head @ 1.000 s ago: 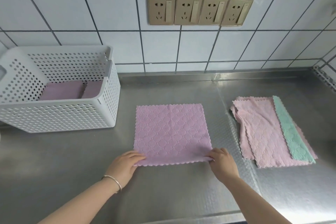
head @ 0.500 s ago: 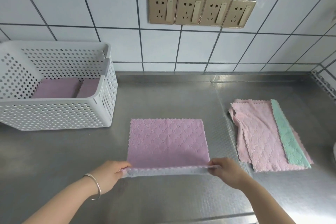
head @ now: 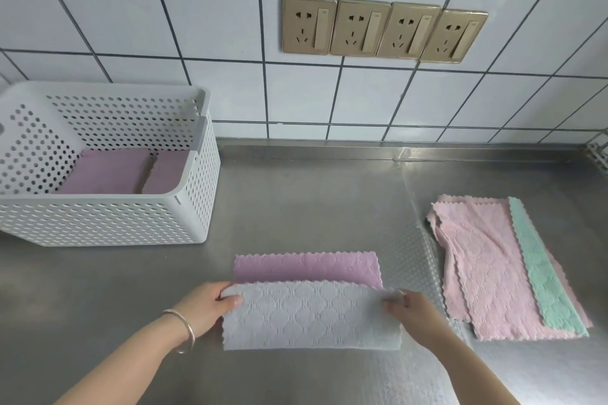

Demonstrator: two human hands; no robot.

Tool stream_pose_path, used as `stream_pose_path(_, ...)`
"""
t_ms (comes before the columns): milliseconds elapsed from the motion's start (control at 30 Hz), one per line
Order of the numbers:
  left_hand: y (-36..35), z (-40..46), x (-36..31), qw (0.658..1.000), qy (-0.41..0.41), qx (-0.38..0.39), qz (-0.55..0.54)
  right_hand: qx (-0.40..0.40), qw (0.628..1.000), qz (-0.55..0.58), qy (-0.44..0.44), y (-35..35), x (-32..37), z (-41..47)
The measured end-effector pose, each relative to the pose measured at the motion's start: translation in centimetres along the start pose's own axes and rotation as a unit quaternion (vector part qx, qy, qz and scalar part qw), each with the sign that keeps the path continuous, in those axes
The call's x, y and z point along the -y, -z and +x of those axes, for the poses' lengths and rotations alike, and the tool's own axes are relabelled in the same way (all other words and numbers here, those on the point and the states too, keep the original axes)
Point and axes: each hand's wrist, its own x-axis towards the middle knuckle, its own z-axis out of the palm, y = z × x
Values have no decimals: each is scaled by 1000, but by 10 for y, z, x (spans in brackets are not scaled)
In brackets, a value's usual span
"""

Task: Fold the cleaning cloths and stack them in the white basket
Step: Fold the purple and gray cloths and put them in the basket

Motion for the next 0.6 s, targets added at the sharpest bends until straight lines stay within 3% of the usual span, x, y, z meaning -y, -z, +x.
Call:
stream_pose_path(100, -8, 14, -6, 991, 20, -88, -103, -46, 998, 28, -27, -7, 14, 13)
stream_pose_path(200, -17, 28, -12, 980, 56, -142, -127, -81, 995, 25, -55, -12, 27, 26)
stream_pose_path(600, -28, 68, 0, 977, 129, -163, -46, -89, 994, -6, -65, -17, 37, 54)
